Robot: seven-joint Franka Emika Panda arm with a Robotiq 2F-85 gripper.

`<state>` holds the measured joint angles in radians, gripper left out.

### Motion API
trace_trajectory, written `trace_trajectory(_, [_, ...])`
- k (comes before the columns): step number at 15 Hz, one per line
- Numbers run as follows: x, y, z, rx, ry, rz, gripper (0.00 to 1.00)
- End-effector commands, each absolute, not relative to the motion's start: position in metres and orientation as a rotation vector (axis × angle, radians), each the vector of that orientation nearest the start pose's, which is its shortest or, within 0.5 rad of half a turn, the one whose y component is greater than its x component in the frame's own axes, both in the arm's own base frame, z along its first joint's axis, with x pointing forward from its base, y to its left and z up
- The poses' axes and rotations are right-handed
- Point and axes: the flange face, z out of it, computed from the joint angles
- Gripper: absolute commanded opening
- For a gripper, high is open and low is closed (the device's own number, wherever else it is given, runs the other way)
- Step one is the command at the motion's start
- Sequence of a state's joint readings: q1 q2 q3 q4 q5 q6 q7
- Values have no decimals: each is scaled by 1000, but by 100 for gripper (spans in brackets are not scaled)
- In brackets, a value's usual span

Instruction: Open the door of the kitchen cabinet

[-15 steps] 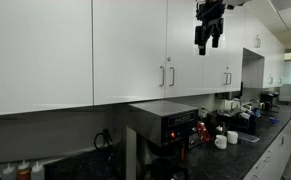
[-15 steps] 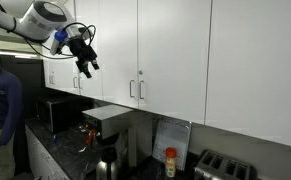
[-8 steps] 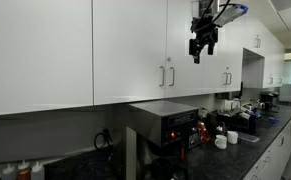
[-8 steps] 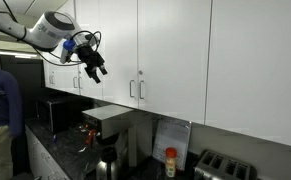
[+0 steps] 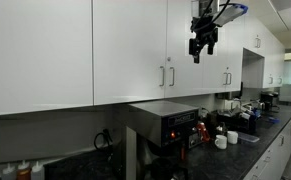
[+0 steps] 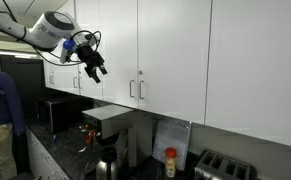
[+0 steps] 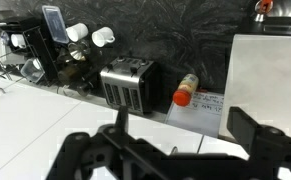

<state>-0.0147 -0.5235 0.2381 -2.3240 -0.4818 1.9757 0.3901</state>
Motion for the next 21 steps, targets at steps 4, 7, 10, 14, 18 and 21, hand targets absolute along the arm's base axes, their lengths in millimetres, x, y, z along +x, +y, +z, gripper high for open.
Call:
trace_trajectory(4, [431,73,555,2545,-101,539,100])
trace_trajectory(7, [440,70,549,2511,-143,596,100])
trace_trajectory(10, [450,65,539,2481,-186,621,100])
trace_trajectory(14, [462,55,517,2443,-244,620,100])
trace_trajectory(18, [477,48,497,2389,-271,634,100])
trace_trajectory(21, [487,48,484,2367,-262,645,100])
